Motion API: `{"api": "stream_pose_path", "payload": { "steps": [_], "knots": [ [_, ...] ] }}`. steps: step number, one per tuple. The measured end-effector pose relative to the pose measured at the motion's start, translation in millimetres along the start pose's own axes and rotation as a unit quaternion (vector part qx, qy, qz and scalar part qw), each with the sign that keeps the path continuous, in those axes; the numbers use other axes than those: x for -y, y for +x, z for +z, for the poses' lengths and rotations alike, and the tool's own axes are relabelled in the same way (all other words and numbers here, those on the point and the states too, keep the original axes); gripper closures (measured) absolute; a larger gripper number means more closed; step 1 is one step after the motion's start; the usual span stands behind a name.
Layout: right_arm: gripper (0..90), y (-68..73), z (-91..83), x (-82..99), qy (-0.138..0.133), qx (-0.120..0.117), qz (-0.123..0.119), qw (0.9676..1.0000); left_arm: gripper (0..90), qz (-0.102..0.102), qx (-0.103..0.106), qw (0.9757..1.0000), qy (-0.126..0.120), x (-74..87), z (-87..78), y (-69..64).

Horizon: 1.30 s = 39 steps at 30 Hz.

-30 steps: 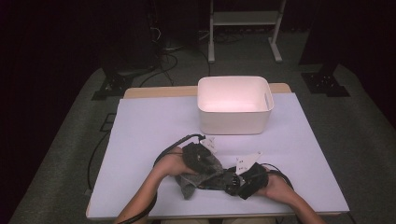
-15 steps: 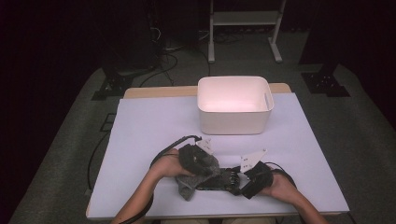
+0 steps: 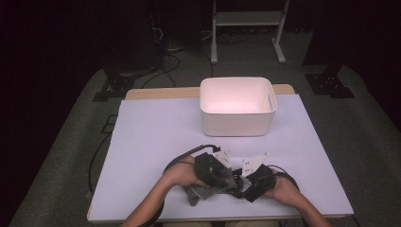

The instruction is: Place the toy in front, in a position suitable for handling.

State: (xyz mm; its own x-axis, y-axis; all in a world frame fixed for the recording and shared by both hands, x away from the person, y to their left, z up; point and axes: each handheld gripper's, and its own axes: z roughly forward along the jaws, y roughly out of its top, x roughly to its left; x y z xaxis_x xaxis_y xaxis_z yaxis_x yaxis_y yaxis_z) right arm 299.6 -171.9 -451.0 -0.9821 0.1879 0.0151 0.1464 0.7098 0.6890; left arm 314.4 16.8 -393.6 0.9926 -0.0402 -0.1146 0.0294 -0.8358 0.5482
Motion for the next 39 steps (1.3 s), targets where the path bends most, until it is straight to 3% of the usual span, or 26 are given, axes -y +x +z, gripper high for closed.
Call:
{"api": "stream_pose_path", "payload": {
  "steps": [4,8,14,19,24,29,33,39],
  "knots": [
    [22.6,1.5,2.1,0.4,0.007,0.003,0.0,1.0,73.2,0.019,0.002,0.9997,0.016,-12.1,8.6,-5.1],
    [22.7,1.6,1.3,0.6,0.005,0.003,0.0,1.0,73.6,0.013,-0.002,0.9998,0.017,-7.3,5.5,-2.6],
    [22.8,-0.2,0.1,0.4,-0.003,-0.001,-0.004,1.0,73.7,-0.005,-0.031,0.9988,0.038,4.0,-5.4,5.1],
    [22.8,0.9,1.2,-0.2,0.002,0.0,-0.004,1.0,73.6,-0.011,-0.022,0.9995,0.019,3.8,-4.8,8.0],
    [22.9,2.9,4.6,-3.7,0.0,0.003,-0.005,1.0,73.2,0.002,-0.02,0.9998,0.006,-13.2,2.0,7.5],
    [22.9,0.9,6.3,-2.3,0.005,-0.007,0.002,1.0,73.1,0.006,-0.032,0.9992,0.022,-22.0,9.5,7.2],
    [23.1,-0.7,7.2,-0.4,0.004,-0.009,-0.004,0.9999,72.8,-0.008,-0.047,0.9985,0.028,-15.0,4.8,11.9],
    [23.2,-0.2,7.8,0.3,0.006,-0.006,-0.011,0.9999,72.2,-0.023,-0.082,0.9953,0.045,-6.2,-4.9,19.2]
  ]
}}
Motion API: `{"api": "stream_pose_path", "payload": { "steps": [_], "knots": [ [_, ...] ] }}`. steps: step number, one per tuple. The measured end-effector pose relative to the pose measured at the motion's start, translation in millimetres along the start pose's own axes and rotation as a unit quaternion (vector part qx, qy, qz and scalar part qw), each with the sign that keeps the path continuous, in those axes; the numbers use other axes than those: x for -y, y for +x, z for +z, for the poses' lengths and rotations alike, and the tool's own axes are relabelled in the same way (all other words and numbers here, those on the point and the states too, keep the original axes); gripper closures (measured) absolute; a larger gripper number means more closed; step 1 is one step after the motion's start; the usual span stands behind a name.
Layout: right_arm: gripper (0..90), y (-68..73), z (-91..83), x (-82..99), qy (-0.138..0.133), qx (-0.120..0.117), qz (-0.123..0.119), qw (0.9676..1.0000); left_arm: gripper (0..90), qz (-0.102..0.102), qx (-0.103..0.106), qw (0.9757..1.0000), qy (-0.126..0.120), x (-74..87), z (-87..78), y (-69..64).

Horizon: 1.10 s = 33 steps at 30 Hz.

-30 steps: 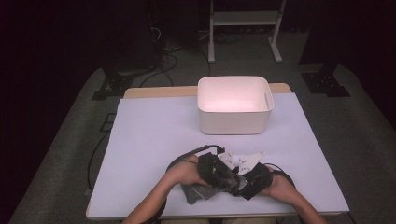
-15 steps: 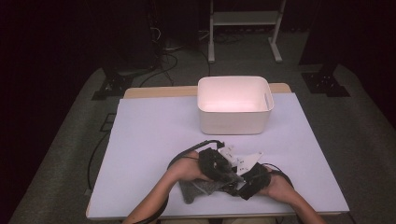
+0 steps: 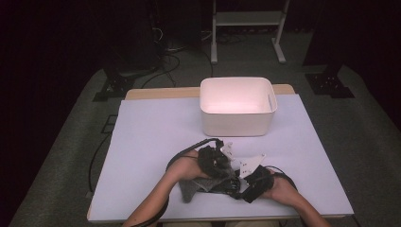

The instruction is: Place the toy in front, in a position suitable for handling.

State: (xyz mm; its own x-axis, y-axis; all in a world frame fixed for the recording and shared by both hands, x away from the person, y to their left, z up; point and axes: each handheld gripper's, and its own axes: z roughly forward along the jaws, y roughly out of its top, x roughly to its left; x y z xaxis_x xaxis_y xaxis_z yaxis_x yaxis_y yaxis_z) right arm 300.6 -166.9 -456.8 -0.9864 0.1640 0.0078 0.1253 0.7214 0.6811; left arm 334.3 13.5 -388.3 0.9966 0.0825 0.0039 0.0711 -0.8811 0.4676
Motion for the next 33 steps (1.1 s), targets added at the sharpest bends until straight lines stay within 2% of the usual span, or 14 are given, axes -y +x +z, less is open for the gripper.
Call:
{"api": "stream_pose_path", "payload": {
  "steps": [5,7,10,14,18,23,27,31,33],
  "knots": [
    [23.2,1.3,0.5,-0.1,0.0,-0.001,0.006,1.0,72.2,-0.009,0.017,0.9997,-0.015,0.5,3.1,2.9],
    [23.2,1.3,0.5,0.0,0.0,-0.001,0.005,1.0,72.2,-0.005,0.033,0.9991,-0.027,-1.9,4.9,1.9],
    [23.1,1.7,0.5,0.2,0.0,-0.001,0.005,1.0,70.8,0.005,0.05,0.9982,-0.033,-5.7,8.8,-3.5],
    [23.2,1.7,0.3,0.5,-0.001,-0.001,0.006,1.0,70.9,0.01,0.058,0.9978,-0.03,-4.3,6.9,-7.3],
    [23.2,1.1,0.1,1.0,-0.003,-0.002,0.005,1.0,71.0,0.005,0.052,0.9984,-0.023,7.2,1.4,-5.2],
    [23.2,-0.4,0.2,1.1,-0.004,-0.004,0.002,1.0,70.9,-0.021,0.034,0.9992,-0.009,31.0,-10.3,0.7],
    [23.2,-0.6,0.1,1.3,-0.006,-0.007,0.005,0.9999,70.6,-0.045,0.021,0.9988,0.001,52.5,-21.3,5.9],
    [23.2,-1.9,0.1,1.7,-0.007,-0.008,0.003,0.9999,70.5,-0.062,0.019,0.9979,0.002,68.0,-27.5,7.1],
    [23.1,-2.5,-0.1,1.9,-0.008,-0.009,0.005,0.9999,70.1,-0.065,0.025,0.9976,-0.001,71.7,-27.8,6.8]
  ]
}}
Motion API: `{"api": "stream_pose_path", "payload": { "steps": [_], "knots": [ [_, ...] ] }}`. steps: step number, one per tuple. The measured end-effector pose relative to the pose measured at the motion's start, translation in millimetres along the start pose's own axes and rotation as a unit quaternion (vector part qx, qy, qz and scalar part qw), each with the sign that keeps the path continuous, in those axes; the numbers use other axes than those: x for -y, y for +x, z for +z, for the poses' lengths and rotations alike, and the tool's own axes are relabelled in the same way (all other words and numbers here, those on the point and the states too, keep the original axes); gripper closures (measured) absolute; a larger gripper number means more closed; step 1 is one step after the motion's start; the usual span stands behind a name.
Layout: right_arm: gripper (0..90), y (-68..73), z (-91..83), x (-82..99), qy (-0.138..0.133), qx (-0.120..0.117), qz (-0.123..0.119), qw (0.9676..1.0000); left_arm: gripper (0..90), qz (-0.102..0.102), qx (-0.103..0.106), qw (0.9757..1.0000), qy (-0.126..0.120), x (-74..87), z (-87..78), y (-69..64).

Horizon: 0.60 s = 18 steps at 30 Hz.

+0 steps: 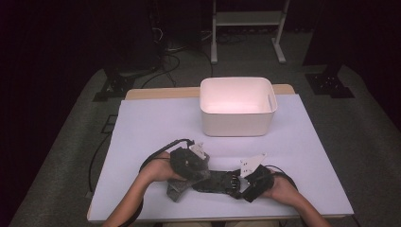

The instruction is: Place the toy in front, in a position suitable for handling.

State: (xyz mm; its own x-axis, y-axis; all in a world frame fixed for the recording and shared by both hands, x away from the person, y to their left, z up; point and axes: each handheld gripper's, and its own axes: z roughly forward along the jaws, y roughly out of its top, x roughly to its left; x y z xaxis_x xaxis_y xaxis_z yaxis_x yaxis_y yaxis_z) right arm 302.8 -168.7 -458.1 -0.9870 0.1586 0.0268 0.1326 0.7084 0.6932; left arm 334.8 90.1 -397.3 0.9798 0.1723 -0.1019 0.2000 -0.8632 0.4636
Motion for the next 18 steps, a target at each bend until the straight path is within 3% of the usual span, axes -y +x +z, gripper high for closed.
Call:
{"api": "stream_pose_path", "payload": {
  "steps": [3,7,18],
  "knots": [
    [23.1,-0.3,0.0,0.5,-0.002,0.0,-0.001,1.0,69.7,-0.001,0.013,0.9999,-0.008,0.9,1.4,-0.2],
    [23.0,-0.8,0.0,0.5,-0.002,-0.001,0.0,1.0,69.8,0.012,0.037,0.999,-0.023,-5.6,8.0,-5.5],
    [22.7,-2.0,0.8,-0.5,0.003,0.001,-0.007,1.0,69.9,0.062,0.064,0.9956,-0.029,-53.5,30.7,-20.8]
  ]
}}
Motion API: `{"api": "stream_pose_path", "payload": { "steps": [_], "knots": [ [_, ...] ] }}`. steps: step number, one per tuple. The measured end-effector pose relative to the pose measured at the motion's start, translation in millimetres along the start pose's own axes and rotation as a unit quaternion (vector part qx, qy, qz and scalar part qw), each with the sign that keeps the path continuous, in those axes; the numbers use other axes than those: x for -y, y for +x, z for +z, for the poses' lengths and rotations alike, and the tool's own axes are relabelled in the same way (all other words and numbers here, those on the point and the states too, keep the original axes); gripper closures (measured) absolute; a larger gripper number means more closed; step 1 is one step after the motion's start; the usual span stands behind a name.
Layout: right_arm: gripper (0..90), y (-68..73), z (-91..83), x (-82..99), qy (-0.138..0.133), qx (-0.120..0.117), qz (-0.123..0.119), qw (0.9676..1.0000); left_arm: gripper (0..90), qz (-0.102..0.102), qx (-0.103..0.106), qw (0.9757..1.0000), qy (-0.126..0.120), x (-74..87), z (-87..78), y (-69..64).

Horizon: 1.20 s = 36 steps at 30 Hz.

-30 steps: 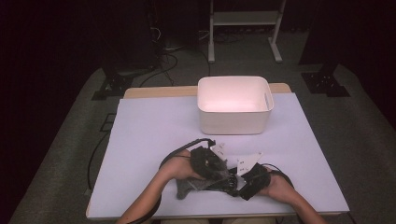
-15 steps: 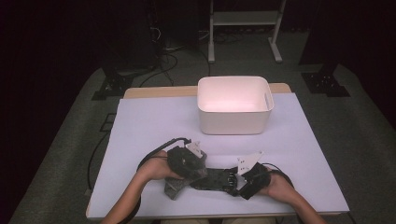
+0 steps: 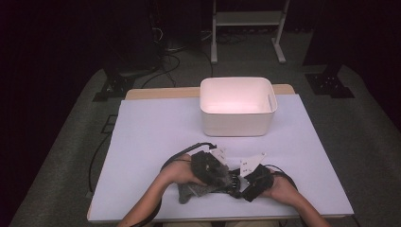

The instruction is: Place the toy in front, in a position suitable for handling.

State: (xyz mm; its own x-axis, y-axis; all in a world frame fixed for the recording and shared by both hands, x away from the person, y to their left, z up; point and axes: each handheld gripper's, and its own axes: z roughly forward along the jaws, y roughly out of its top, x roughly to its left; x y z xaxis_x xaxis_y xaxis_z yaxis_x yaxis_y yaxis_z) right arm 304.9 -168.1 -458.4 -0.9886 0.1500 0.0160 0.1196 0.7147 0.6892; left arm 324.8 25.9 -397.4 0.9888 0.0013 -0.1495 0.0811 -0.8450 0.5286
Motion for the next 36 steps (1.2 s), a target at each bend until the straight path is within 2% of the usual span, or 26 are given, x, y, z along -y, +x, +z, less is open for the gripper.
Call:
{"api": "stream_pose_path", "payload": {
  "steps": [1,4,8,11,14,17,20,24,26,35,36],
  "knots": [
    [22.6,0.2,-0.1,-0.1,0.001,0.0,0.001,1.0,69.9,0.01,0.003,0.9999,0.005,-5.5,2.9,-0.2],
    [22.5,0.8,0.2,-0.2,0.0,0.0,0.006,1.0,70.0,0.018,0.007,0.9998,0.01,-14.6,7.8,-0.3],
    [22.5,0.5,-0.1,0.3,-0.004,-0.002,0.011,0.9999,69.8,0.02,0.005,0.9997,0.013,-17.2,7.3,-0.3],
    [22.5,-1.0,-0.5,0.7,-0.007,-0.005,0.015,0.9999,69.6,0.016,-0.002,0.9998,0.013,-10.5,0.4,-0.8],
    [22.5,-1.1,-0.5,0.6,-0.007,-0.005,0.016,0.9998,69.3,0.0,-0.016,0.9995,0.027,7.5,-9.5,0.1],
    [22.4,-1.2,-0.7,0.2,-0.007,-0.006,0.022,0.9997,69.3,-0.026,-0.022,0.9991,0.023,26.9,-19.4,2.1],
    [22.1,-2.9,-1.2,0.0,-0.009,-0.013,0.039,0.9991,69.4,-0.045,-0.012,0.9989,0.004,42.2,-22.7,0.3],
    [20.4,-2.7,-1.7,-3.8,0.003,-0.015,0.053,0.9985,70.2,-0.043,-0.009,0.999,-0.005,43.9,-20.1,-1.8],
    [19.9,-4.3,-3.6,-5.4,0.01,-0.028,0.071,0.997,70.2,-0.041,-0.007,0.9991,-0.006,42.1,-18.4,-3.1],
    [17.9,-5.0,-10.3,-14.7,0.047,-0.037,0.081,0.9949,71.7,-0.041,-0.012,0.999,-0.011,42.8,-16.4,-7.4],
    [18.1,-4.2,-12.0,-14.9,0.045,-0.034,0.079,0.9952,71.7,-0.041,-0.015,0.999,-0.011,42.4,-16.2,-8.3]
  ]
}}
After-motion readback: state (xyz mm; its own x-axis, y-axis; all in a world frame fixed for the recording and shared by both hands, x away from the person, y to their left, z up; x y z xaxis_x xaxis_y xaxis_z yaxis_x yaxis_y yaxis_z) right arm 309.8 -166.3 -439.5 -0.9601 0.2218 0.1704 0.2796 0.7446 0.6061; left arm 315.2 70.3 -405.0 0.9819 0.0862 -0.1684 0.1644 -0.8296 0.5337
